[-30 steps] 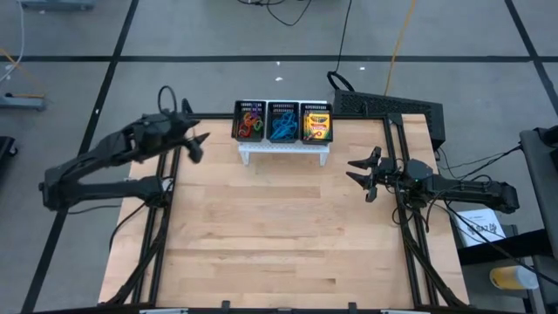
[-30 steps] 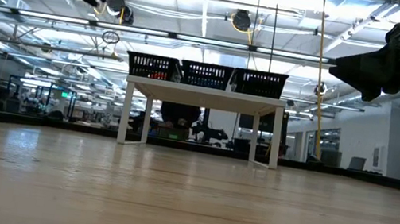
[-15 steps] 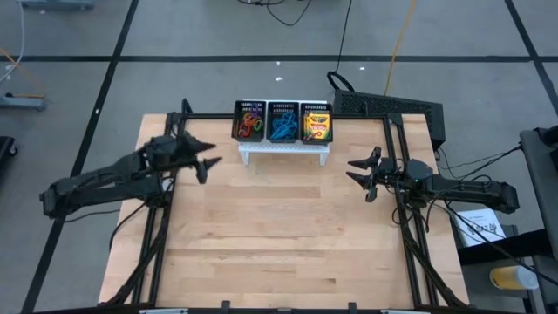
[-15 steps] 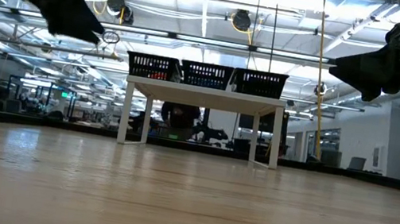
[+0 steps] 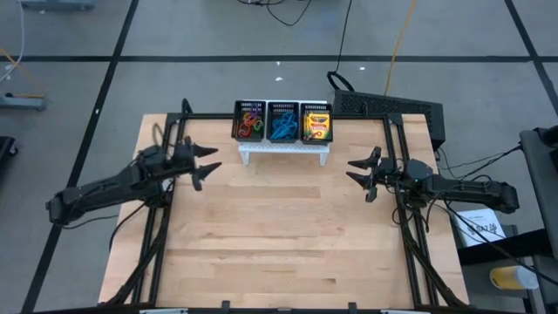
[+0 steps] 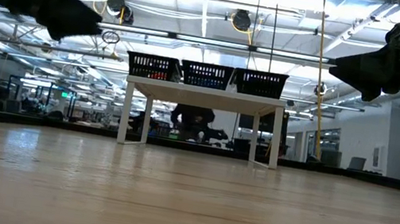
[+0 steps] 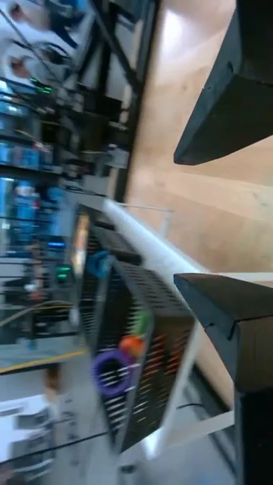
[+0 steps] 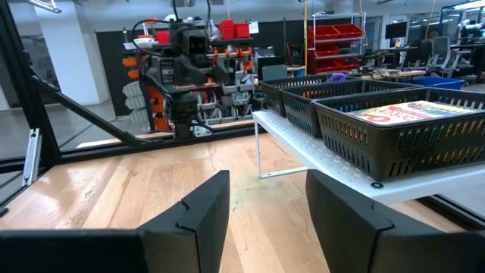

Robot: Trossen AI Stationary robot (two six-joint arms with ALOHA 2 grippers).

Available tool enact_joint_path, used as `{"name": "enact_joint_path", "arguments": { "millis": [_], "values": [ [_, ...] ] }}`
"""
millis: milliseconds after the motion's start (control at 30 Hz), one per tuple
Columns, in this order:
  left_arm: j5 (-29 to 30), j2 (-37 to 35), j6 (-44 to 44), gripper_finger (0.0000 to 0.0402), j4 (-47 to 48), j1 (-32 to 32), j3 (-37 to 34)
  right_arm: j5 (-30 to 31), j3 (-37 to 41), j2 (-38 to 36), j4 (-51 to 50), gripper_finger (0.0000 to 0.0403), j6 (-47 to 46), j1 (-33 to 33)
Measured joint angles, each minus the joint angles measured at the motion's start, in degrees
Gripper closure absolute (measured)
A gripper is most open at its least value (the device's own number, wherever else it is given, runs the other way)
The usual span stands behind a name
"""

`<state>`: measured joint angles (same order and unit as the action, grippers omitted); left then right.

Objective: Pick & Place Office Desk Supplies
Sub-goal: Return to Home Position

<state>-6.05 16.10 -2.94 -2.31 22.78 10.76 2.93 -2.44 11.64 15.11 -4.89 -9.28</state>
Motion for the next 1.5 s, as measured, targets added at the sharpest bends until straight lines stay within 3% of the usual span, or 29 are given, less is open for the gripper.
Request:
{"name": "enact_joint_path", "arguments": {
  "millis": [233,633,933,1067,1500],
  "values": [
    [1.1,-9.4,-1.2,0.0133,7.9,-0.2,0.0,0.0,0.0,0.0,0.0,0.0238,0.0,0.0],
    [1.9,-9.1,-1.8,0.0149,-6.4,-13.4,-7.0,0.0,0.0,0.0,0.0,0.0238,0.0,0.0],
    [11.0,-9.1,1.1,0.014,-4.0,-22.1,-7.2,0.0,0.0,0.0,0.0,0.0238,0.0,0.0],
    [14.1,-9.1,1.0,0.0132,-4.2,-23.4,-9.1,0.0,0.0,0.0,0.0,0.0238,0.0,0.0],
    [13.6,-9.2,4.5,0.0144,-3.5,-23.7,-9.9,0.0,0.0,0.0,0.0,0.0238,0.0,0.0]
  ]
}}
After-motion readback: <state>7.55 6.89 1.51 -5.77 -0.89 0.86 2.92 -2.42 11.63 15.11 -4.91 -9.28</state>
